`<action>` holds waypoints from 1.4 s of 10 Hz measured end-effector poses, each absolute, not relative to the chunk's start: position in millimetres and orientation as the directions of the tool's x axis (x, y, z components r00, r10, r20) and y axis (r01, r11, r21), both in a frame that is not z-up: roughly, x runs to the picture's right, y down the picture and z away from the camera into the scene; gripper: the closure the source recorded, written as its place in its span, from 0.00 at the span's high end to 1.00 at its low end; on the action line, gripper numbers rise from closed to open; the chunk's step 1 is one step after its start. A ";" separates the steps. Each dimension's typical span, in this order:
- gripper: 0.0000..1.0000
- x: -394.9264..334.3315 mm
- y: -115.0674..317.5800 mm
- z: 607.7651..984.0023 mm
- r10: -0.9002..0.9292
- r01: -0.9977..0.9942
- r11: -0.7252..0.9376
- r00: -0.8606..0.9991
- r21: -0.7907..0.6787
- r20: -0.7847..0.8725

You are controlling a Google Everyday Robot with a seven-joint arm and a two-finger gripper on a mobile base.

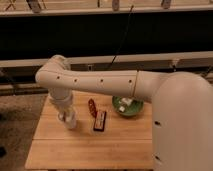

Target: Place the white sponge in the ceramic cup

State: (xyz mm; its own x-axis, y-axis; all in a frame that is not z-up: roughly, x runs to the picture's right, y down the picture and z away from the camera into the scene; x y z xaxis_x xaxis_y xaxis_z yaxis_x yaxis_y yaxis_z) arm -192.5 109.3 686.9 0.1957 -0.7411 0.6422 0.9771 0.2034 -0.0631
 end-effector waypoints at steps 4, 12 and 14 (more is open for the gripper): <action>0.47 -192.4 87.0 708.6 -0.752 0.969 0.238 0.225 -0.064 0.620; 0.64 -197.4 83.8 714.8 -0.741 0.968 0.230 0.238 -0.096 0.628; 0.50 -195.9 76.7 719.3 -0.743 0.965 0.243 0.251 -0.098 0.620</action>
